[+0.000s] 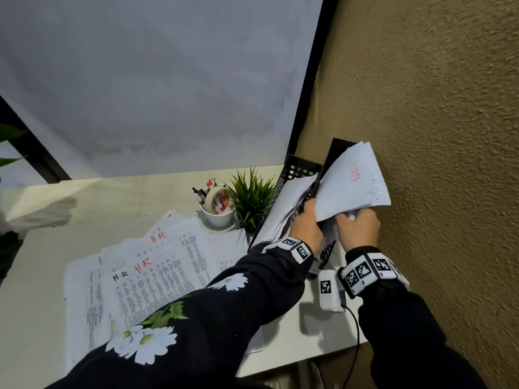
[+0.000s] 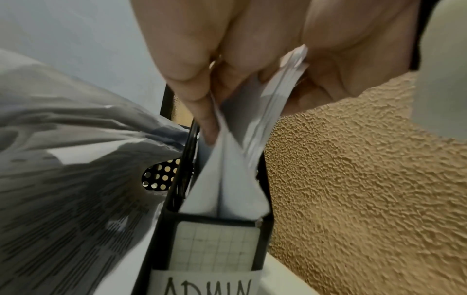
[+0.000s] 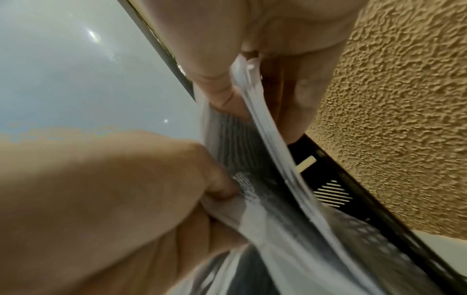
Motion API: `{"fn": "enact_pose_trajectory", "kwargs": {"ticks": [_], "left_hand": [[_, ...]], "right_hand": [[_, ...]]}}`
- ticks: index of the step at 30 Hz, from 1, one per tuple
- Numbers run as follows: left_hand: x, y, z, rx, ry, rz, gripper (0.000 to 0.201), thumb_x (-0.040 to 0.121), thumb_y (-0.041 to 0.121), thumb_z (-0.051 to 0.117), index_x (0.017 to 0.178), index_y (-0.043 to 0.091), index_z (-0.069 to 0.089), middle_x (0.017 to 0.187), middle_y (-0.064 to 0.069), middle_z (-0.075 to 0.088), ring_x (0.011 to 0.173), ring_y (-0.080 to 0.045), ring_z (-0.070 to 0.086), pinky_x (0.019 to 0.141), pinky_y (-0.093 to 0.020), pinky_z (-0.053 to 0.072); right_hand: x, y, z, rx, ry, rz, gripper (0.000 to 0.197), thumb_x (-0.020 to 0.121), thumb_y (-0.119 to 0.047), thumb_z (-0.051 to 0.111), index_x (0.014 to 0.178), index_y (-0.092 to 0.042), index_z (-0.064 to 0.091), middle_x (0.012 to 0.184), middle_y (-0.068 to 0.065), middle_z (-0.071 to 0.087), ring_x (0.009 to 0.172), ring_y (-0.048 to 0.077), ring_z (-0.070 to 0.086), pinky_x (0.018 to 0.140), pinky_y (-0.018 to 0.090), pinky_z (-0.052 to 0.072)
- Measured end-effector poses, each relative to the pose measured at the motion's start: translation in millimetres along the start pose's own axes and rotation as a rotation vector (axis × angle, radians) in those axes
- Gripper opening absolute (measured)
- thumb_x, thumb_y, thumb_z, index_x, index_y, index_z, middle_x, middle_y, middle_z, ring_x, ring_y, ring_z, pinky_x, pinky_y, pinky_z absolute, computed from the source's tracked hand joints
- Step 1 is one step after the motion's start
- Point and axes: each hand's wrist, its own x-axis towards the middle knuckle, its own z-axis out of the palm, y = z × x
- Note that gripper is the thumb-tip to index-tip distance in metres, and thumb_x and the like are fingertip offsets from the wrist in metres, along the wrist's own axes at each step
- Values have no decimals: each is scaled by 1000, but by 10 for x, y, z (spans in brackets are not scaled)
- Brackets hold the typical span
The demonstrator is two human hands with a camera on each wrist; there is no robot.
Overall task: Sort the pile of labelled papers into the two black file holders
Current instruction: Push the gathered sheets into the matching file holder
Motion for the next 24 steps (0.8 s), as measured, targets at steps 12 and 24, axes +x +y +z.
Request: {"fn": "enact_pose_trajectory", "kwargs": {"ticks": [12, 24], "left_hand": [[-30, -43, 164, 15, 79, 21, 55, 85, 10, 51, 135, 13, 30, 126, -19, 54, 106, -39, 58, 82, -44, 50], [2, -183, -132, -183, -20, 43, 68, 77, 9, 62, 136, 22, 32, 135, -6, 50, 115, -26, 56, 96, -42, 48]], "right_hand": [[-30, -53, 16, -20, 73, -109, 27, 81, -14, 54, 61, -11, 35, 55, 3, 35, 51, 21, 30, 46, 28, 24], [-101, -59, 211, -127, -37, -90, 20, 82, -26, 60, 92, -8, 57, 84, 6, 53, 80, 24, 49, 69, 29, 34]]}}
